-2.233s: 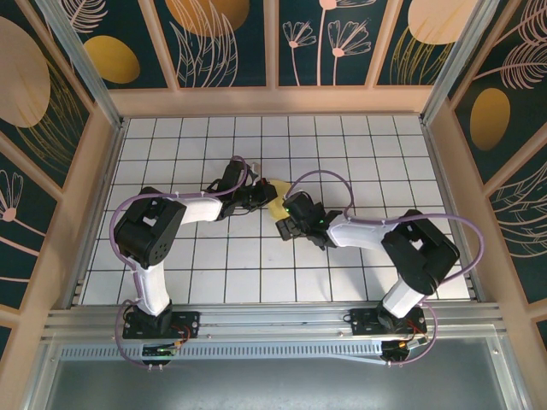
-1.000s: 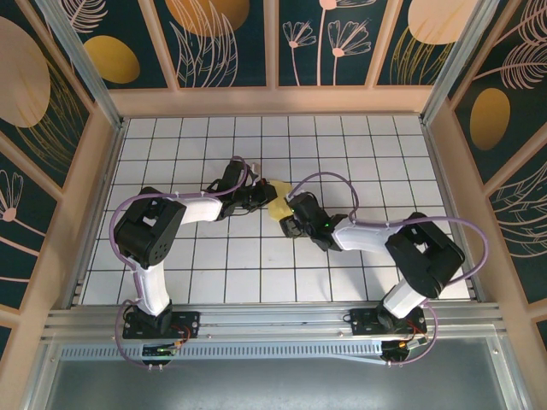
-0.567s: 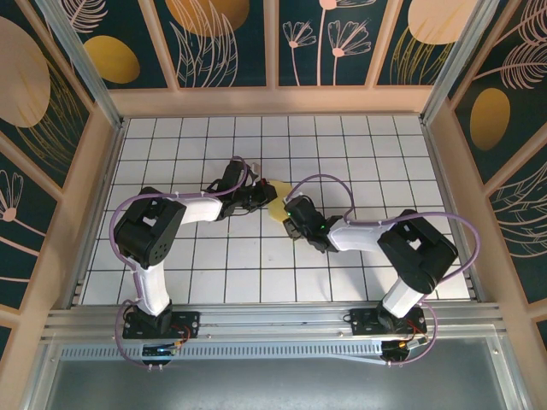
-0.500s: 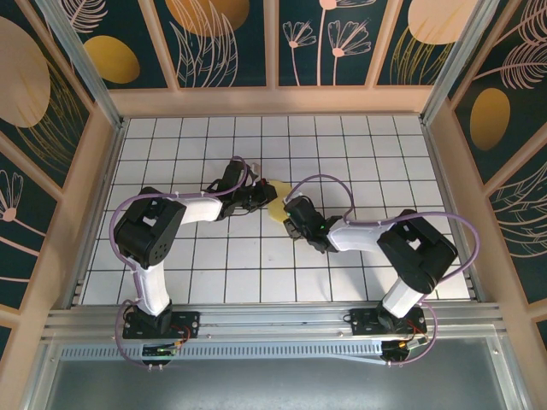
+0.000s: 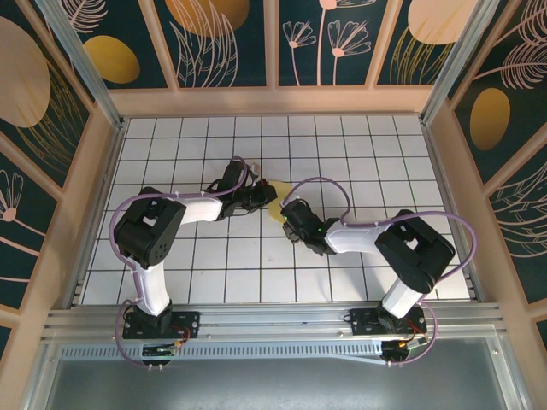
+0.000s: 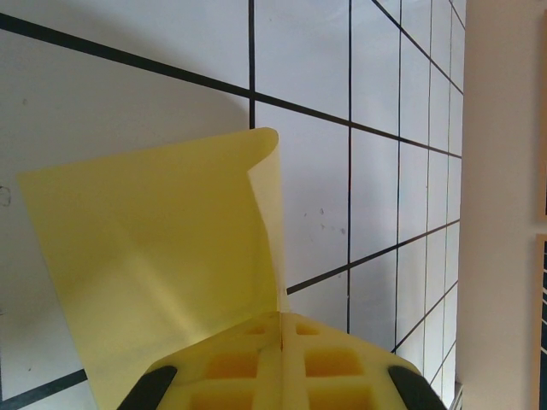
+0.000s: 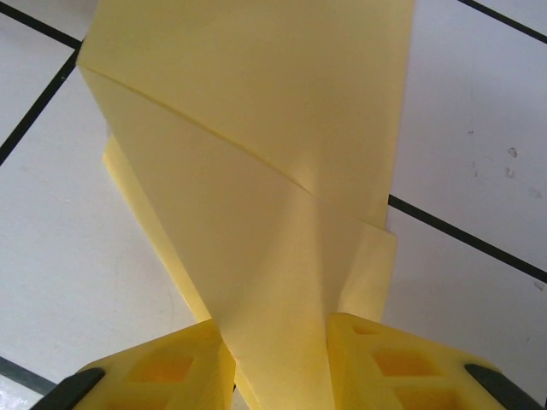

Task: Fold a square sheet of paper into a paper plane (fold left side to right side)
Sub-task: Fourth fold the wing at the center of the table.

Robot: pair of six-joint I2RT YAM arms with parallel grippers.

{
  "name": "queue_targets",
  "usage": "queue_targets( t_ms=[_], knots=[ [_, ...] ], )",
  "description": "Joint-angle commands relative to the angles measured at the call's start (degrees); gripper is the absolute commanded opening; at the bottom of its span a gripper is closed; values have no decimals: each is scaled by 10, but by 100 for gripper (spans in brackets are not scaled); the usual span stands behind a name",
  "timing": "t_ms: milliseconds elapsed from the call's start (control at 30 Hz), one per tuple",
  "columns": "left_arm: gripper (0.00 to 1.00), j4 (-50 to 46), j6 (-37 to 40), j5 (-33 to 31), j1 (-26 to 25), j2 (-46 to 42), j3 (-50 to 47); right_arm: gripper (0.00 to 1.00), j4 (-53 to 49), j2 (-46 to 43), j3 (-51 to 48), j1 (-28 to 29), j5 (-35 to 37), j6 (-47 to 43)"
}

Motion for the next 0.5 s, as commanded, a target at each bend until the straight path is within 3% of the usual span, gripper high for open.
queue_targets(
  t_ms=[0, 467],
  knots=[
    [0, -4, -1, 9, 1, -8, 6, 35, -18, -3, 7, 10, 29, 9],
    [0, -4, 0, 9, 1, -7, 9, 30, -21, 3, 4, 13, 36, 11]
  ],
)
